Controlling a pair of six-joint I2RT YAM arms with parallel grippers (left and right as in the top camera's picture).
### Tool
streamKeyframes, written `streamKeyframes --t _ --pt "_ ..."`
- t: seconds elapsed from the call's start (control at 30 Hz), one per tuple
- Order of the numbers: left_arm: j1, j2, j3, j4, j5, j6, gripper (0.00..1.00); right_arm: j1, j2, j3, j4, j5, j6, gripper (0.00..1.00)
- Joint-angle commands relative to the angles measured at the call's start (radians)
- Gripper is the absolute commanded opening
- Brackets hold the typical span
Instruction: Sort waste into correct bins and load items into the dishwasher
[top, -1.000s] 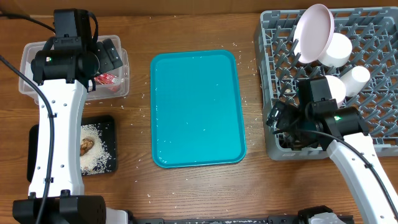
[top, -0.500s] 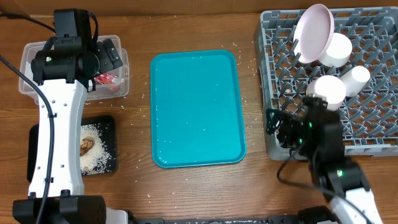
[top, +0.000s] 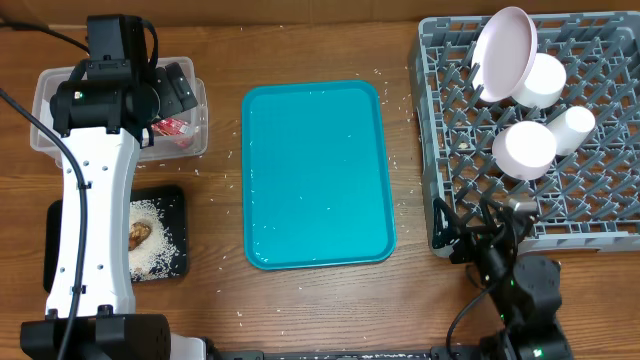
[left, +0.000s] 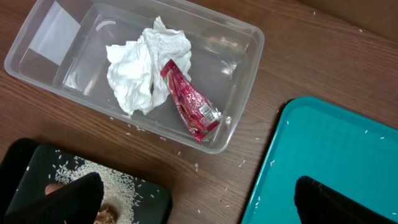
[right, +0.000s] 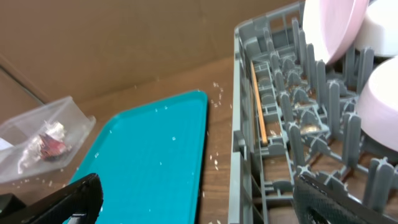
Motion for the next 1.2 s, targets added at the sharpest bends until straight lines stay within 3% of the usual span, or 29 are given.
streamKeyframes --t 0.0,0.27,1.17 --pt "0.000 -0.005 0.014 0.001 0.003 -0.009 1.00 -0.024 -0.121 -0.093 0.042 0.020 -0.018 1.00" --pt "0.000 -0.005 0.014 0.001 0.003 -0.010 1.00 -0.050 -0.315 -0.186 0.080 0.025 -0.045 1.00" --pt "0.000 -0.005 0.014 0.001 0.003 -0.009 1.00 -0.065 -0.313 -0.186 0.077 0.065 -0.096 1.00"
